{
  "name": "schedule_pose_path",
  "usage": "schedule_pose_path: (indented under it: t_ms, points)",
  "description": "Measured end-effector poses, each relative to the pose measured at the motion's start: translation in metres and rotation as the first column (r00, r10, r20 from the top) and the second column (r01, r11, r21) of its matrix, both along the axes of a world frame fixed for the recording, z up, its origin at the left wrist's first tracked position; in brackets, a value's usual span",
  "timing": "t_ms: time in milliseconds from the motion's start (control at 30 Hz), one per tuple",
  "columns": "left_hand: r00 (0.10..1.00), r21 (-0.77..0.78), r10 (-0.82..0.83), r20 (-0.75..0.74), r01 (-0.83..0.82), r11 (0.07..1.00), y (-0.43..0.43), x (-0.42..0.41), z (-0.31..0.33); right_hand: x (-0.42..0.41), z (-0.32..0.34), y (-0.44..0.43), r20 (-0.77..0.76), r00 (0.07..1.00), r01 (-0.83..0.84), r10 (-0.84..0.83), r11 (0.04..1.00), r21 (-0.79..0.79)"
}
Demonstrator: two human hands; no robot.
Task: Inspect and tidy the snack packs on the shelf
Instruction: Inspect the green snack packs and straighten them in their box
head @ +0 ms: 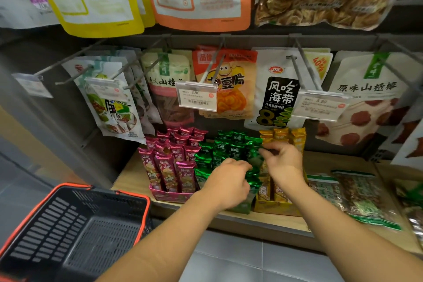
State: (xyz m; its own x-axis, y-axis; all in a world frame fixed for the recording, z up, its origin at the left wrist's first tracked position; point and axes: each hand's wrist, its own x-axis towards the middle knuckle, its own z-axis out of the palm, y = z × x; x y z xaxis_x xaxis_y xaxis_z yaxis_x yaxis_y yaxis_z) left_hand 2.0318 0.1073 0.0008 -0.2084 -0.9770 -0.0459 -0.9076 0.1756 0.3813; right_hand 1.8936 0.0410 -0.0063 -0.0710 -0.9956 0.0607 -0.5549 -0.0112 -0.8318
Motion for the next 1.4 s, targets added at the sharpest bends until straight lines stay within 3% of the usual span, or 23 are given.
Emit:
schedule_pose_path:
  t_ms: [100, 200, 300, 433, 533, 633, 700, 833, 967, 1267, 1400]
  points:
    - [0.995, 0.036, 0.051, -0.085, -0.048, 0.998, 0.001, 0.002, 0.004, -0.007, 0.024, 0.019, 0.219, 0.973, 0.130, -0.078, 0.964, -0.231]
    - [0.943, 0.003, 0.172, -0.284, -0.179, 0.984, 0.006, -0.002, 0.018, -0.019, 0.053, 0.053, 0.268, 0.961, 0.193, -0.070, 0.863, -0.466]
    - [0.810, -0.030, 0.199, -0.551, -0.258, 0.966, 0.014, -0.011, 0.042, -0.033, 0.072, 0.089, 0.267, 0.964, 0.154, 0.011, 0.793, -0.589]
    - [0.676, -0.020, 0.014, -0.737, -0.042, 0.999, 0.039, -0.019, 0.080, -0.048, 0.095, 0.119, 0.239, 0.963, 0.073, 0.121, 0.740, -0.669]
    - [0.627, -0.036, -0.062, -0.776, 0.054, 0.998, 0.061, -0.026, 0.100, -0.054, 0.110, 0.128, 0.349, 0.901, -0.009, 0.258, 0.814, -0.580]
    - [0.570, 0.015, -0.038, -0.821, 0.088, 0.996, 0.075, -0.032, 0.110, -0.056, 0.117, 0.128, 0.608, 0.743, -0.086, 0.280, 0.940, -0.329]
    - [0.530, 0.075, 0.017, -0.848, 0.087, 0.993, 0.083, -0.033, 0.114, -0.057, 0.120, 0.126, 0.702, 0.661, -0.167, 0.266, 0.964, -0.207]
    - [0.449, 0.104, 0.088, -0.889, 0.012, 0.994, 0.094, -0.035, 0.122, -0.058, 0.111, 0.125, 0.568, 0.744, -0.420, 0.351, 0.908, -0.011]
    - [0.461, 0.088, 0.117, -0.880, -0.085, 0.993, 0.102, -0.029, 0.127, -0.050, 0.103, 0.134, 0.521, 0.674, -0.685, 0.524, 0.708, 0.173]
    - [0.274, 0.078, 0.146, -0.951, -0.246, 0.966, 0.099, -0.006, 0.122, -0.025, 0.091, 0.139, 0.465, 0.725, -0.612, 0.509, 0.785, 0.094]
    - [0.387, 0.064, 0.201, -0.900, -0.338, 0.939, 0.087, 0.000, 0.116, -0.022, 0.086, 0.139, 0.276, 0.813, -0.545, 0.512, 0.836, 0.054]
